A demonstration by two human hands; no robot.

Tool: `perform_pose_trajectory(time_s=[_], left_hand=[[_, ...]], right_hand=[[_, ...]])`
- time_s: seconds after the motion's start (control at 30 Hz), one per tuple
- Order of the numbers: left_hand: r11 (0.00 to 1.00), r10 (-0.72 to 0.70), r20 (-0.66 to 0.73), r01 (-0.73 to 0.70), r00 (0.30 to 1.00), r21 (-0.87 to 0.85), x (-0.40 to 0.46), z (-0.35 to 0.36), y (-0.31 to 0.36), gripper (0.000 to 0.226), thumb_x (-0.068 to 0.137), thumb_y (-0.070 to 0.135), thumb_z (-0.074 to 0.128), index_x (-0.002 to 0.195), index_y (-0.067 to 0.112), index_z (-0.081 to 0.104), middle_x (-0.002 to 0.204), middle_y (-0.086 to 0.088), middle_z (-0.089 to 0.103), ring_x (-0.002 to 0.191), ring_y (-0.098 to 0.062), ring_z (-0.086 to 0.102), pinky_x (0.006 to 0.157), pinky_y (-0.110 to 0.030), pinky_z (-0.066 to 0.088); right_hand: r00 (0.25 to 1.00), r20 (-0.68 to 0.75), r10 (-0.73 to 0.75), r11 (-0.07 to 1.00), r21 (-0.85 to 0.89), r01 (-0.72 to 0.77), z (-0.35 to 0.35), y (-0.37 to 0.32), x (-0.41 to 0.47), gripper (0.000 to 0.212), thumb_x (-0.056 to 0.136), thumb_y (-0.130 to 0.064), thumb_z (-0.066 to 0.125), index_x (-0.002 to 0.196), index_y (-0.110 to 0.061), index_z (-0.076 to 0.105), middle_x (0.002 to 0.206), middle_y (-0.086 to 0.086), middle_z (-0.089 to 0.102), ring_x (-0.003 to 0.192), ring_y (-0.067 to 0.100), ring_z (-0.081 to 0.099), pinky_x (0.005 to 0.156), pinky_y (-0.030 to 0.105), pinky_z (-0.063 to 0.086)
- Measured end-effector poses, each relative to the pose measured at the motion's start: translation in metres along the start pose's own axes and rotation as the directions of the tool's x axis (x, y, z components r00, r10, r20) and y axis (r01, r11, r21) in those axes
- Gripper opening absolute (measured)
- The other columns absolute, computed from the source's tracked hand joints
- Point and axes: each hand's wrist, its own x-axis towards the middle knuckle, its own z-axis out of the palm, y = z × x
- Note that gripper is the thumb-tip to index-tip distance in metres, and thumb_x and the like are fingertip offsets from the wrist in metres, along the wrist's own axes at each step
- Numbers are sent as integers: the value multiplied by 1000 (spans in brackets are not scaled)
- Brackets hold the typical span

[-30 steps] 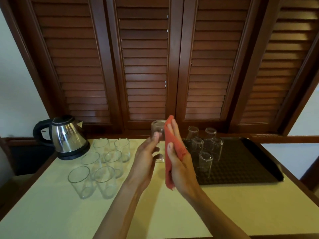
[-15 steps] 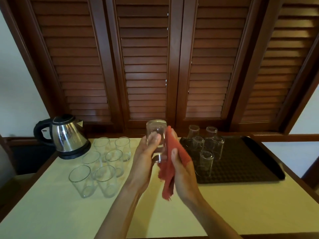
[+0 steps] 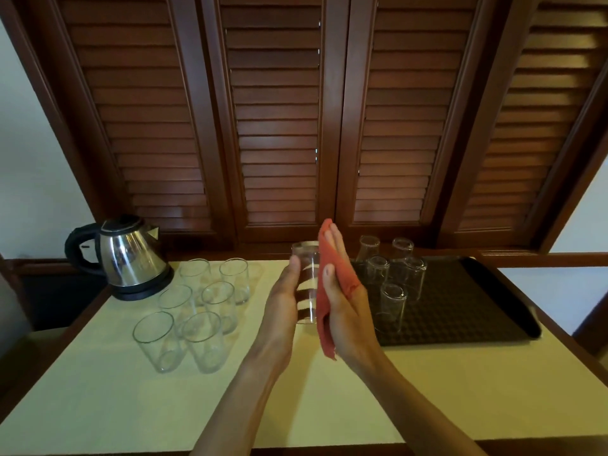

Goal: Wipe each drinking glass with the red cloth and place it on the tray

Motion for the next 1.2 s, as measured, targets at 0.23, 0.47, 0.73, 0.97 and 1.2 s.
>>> perform_pose_trajectory(time_s=[0.23, 0.47, 0.73, 0.97, 1.2], left_hand=[[1000, -1, -29, 0, 1000, -28, 2, -4, -5, 58, 91, 72, 53, 132, 33, 66, 124, 1, 73, 116, -19, 70, 91, -41, 58], [976, 65, -257, -115, 964, -187, 12, -5, 5, 55, 82, 48, 71, 121, 10, 73, 110, -10, 77, 98, -27, 72, 89, -38, 60], [955, 48, -186, -100, 981, -281, 8, -2, -2, 51, 88, 22, 74, 133, 3, 62, 122, -17, 74, 108, -33, 75, 93, -47, 61], [938, 257, -252, -304, 933, -168, 13, -6, -4, 69, 70, 14, 84, 131, 22, 53, 117, 2, 76, 113, -26, 73, 87, -30, 62], [923, 339, -239, -371, 910, -103, 7, -12, -4, 74, 72, 6, 82, 138, 18, 50, 117, -5, 73, 108, -24, 74, 82, -22, 58]], right_hand=[[996, 7, 90, 994, 65, -90, 1, 9, -11, 65, 92, -64, 52, 152, -43, 37, 154, -12, 46, 136, 16, 49, 116, 47, 37], [999, 45, 19, 1000, 11, -19, 3, 21, -36, 56, 98, -56, 50, 152, -44, 36, 159, -14, 39, 142, 18, 39, 120, 48, 28], [899, -166, 405, 837, 464, -291, -10, 2, -3, 53, 98, -46, 43, 134, -12, 60, 120, 13, 72, 115, 33, 67, 93, 41, 56], [740, -24, 672, 523, 723, -451, -11, -3, -17, 51, 101, -47, 44, 126, -8, 64, 114, 22, 73, 109, 39, 67, 102, 54, 49], [757, -157, 635, 669, 601, -437, -17, -13, -5, 48, 98, -52, 50, 118, -11, 67, 101, 16, 76, 93, 32, 70, 79, 44, 56]])
